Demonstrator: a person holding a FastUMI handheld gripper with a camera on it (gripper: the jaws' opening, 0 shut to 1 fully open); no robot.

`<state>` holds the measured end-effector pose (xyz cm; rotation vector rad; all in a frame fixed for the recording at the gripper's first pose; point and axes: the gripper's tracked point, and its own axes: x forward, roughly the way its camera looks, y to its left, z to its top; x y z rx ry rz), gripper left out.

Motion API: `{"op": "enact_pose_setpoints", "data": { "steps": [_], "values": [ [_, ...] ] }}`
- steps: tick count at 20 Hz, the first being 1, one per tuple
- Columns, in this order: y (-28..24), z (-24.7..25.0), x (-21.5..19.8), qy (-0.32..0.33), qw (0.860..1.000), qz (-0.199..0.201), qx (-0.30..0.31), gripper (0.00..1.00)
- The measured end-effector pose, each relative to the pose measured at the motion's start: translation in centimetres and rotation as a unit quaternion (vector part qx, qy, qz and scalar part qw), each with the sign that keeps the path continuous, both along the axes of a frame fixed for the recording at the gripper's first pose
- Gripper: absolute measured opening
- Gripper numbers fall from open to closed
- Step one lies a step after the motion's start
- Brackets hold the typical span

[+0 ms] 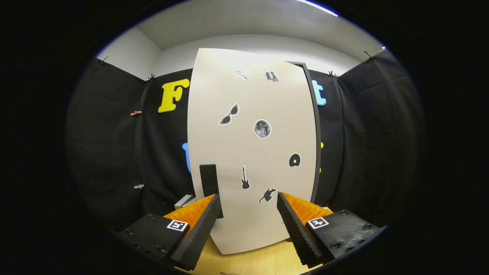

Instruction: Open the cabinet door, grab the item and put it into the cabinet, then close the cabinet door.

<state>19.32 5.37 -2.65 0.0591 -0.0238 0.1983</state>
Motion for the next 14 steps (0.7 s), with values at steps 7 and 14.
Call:
{"op": "enact_pose_setpoints", "data": {
  "steps": [7, 14],
  "values": [
    [-0.07, 0.31, 0.5, -0.003, 1.0, -0.002, -0.005, 0.97],
    [0.1, 0.71, 0.66, -0.008, 1.0, 0.0, -0.008, 0.97]
  ]
}}
